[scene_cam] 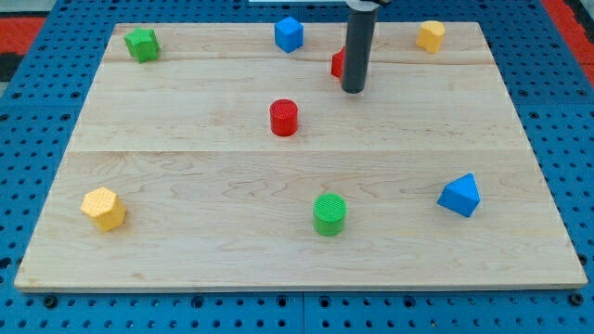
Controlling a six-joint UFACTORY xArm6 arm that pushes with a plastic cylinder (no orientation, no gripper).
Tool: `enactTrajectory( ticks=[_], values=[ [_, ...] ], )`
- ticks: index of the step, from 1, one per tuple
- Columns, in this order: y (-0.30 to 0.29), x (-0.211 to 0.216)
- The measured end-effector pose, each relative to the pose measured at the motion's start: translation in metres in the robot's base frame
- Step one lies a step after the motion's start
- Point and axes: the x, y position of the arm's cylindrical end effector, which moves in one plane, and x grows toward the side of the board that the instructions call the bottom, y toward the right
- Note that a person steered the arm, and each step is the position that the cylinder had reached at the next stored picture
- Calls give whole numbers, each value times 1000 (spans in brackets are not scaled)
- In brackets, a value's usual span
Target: Slide the green circle towards the left side of the board
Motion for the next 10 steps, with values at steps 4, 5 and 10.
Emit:
enactTrajectory(
  ticks=[4, 5, 10],
  values=[
    [-2, 134],
    [-4, 179],
    [-78, 233]
  ],
)
